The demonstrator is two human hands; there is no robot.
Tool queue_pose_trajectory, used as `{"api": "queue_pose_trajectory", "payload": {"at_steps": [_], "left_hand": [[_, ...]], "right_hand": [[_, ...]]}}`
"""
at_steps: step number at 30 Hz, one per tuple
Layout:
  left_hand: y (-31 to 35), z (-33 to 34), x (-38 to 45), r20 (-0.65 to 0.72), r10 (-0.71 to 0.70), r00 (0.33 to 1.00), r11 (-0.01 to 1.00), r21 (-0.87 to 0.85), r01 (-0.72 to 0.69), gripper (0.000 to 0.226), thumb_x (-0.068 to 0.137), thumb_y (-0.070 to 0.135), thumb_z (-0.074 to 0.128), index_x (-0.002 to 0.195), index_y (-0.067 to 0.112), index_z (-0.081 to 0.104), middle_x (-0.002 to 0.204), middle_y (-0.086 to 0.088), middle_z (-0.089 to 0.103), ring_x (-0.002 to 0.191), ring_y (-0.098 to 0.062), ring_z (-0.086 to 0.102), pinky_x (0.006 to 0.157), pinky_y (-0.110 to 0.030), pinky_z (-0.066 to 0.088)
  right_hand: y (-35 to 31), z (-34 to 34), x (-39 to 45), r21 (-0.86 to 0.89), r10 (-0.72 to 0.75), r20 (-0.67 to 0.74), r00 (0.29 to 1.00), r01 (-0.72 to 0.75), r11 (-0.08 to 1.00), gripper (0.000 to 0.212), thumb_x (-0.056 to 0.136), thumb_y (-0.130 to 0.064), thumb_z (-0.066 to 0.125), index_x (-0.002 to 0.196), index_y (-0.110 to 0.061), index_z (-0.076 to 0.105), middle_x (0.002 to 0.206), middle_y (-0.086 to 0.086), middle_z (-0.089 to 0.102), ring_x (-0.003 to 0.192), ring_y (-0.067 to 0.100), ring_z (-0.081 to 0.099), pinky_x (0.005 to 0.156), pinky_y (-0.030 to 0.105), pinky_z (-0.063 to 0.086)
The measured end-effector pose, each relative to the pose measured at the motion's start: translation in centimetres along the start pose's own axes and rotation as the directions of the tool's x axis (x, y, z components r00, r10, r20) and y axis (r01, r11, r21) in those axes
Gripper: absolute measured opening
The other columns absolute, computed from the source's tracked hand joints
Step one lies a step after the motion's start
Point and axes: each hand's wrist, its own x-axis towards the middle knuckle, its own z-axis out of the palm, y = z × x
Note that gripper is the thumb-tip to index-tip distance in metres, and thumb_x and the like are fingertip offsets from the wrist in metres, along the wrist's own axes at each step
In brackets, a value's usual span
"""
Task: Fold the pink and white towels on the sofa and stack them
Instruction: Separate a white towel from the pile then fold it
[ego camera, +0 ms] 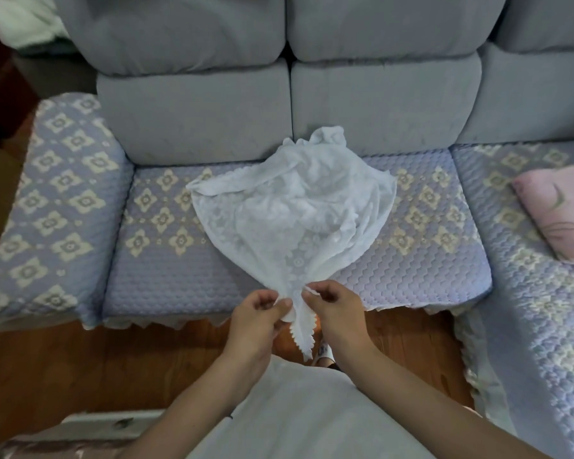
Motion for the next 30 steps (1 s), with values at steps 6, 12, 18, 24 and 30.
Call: {"api": "queue_pose_trajectory", "payload": {"at_steps": [6, 12, 18, 24, 30], "left_hand": [[0.2, 0.4, -1.3, 0.118, -0.038, 0.992, 0.99, -0.134, 0.053, 0.024, 0.097, 0.008, 0.061, 0.115, -0.008, 0.065, 0.108, -0.021, 0.074, 0.102, -0.028, 0.073, 0.089, -0.032, 0.059], [1.2, 0.7, -1.3, 0.145, -0.065, 0.987, 0.986, -0.144, 0.086, 0.022, 0.099, 0.008, 0.059, 0.114, -0.007, 0.065, 0.107, -0.02, 0.074, 0.103, -0.026, 0.073, 0.096, -0.038, 0.054], [1.8, 1.2, -1.4, 0.148, -0.065, 0.987, 0.98, -0.176, 0.091, 0.015, 0.099, 0.004, 0.057, 0.108, -0.007, 0.063, 0.106, -0.023, 0.074, 0.101, -0.027, 0.073, 0.094, -0.038, 0.055], [1.9, 1.5, -1.6, 0.139, -0.055, 0.989, 0.987, -0.145, 0.075, 0.011, 0.1, 0.0, 0.054, 0.102, -0.007, 0.063, 0.096, -0.02, 0.075, 0.094, -0.026, 0.074, 0.085, -0.034, 0.057], [1.7, 1.6, -1.6, 0.134, -0.045, 0.99, 0.994, -0.095, 0.058, 0.012, 0.101, 0.001, 0.053, 0.101, -0.006, 0.063, 0.093, -0.02, 0.073, 0.088, -0.023, 0.074, 0.077, -0.029, 0.059]], "right_hand": [[-0.1, 0.1, -0.6, 0.017, -0.068, 0.049, 0.996, 0.067, 0.998, 0.01, 0.09, -0.016, 0.072, 0.093, -0.023, 0.08, 0.092, -0.011, 0.077, 0.09, 0.0, 0.071, 0.079, 0.013, 0.051], [0.6, 0.1, -0.9, -0.213, -0.35, 0.063, 0.935, 0.355, 0.91, 0.014, 0.093, -0.018, 0.068, 0.1, -0.023, 0.079, 0.099, -0.017, 0.074, 0.098, -0.003, 0.067, 0.087, 0.016, 0.051], [1.2, 0.2, -0.9, -0.384, -0.543, 0.139, 0.828, 0.551, 0.741, 0.02, 0.093, -0.022, 0.063, 0.107, -0.025, 0.078, 0.105, -0.014, 0.069, 0.099, 0.0, 0.065, 0.085, 0.021, 0.052], [1.5, 0.3, -1.2, -0.455, -0.581, 0.177, 0.794, 0.589, 0.667, 0.027, 0.098, -0.031, 0.055, 0.111, -0.022, 0.077, 0.107, -0.008, 0.067, 0.1, 0.007, 0.063, 0.084, 0.029, 0.053], [1.4, 0.3, -1.5, -0.474, -0.575, 0.168, 0.801, 0.577, 0.665, 0.026, 0.098, -0.029, 0.056, 0.112, -0.02, 0.076, 0.108, -0.007, 0.067, 0.103, 0.008, 0.06, 0.088, 0.024, 0.048]]}}
